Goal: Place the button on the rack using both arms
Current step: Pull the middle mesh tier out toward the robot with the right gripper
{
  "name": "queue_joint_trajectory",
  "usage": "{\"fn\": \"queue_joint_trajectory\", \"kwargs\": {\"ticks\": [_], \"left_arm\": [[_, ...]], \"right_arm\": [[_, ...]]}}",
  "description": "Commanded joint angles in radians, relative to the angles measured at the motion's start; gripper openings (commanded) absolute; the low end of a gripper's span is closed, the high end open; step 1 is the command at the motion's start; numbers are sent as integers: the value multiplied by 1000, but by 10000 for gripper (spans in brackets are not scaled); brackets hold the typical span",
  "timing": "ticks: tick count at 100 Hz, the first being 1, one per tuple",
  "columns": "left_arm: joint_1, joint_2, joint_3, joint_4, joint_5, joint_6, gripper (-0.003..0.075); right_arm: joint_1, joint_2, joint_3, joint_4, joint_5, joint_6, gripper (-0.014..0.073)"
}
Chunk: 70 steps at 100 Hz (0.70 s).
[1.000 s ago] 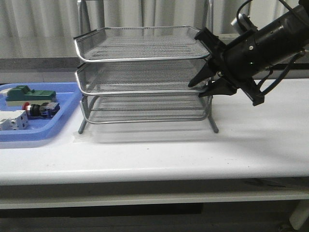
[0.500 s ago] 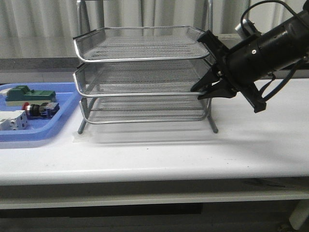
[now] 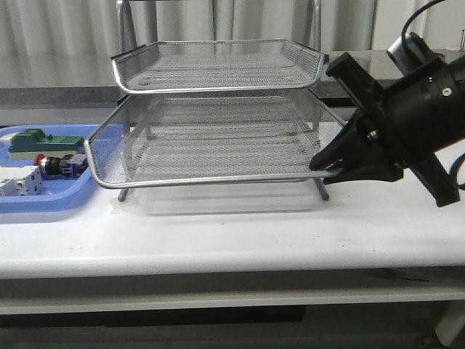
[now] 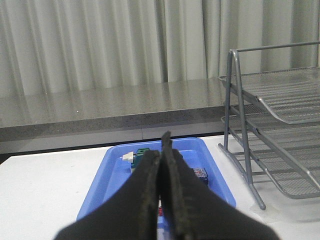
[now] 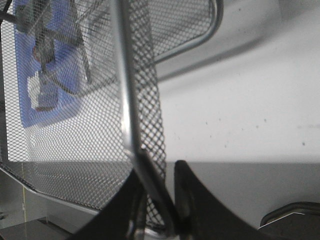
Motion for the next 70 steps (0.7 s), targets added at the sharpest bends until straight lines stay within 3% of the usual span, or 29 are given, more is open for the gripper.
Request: {"fn": "queue_joint_trajectory", "kwargs": {"ticks": [1, 26, 36, 57, 70], "left_arm": [[1, -32, 33, -1, -72, -9, -20], [1, -32, 33, -1, -72, -9, -20], [1, -32, 33, -1, -72, -9, -20], [1, -32, 33, -1, -72, -9, -20], [1, -32, 33, -1, -72, -9, -20]], "right_arm": [[-1, -78, 34, -60, -14, -43, -26], [-1, -121, 74, -65, -15, -57, 9], [-1, -123, 74, -65, -10, -69, 106], [-1, -124, 74, -65, 0, -91, 419], [-1, -137, 74, -73, 12, -135, 504]]}}
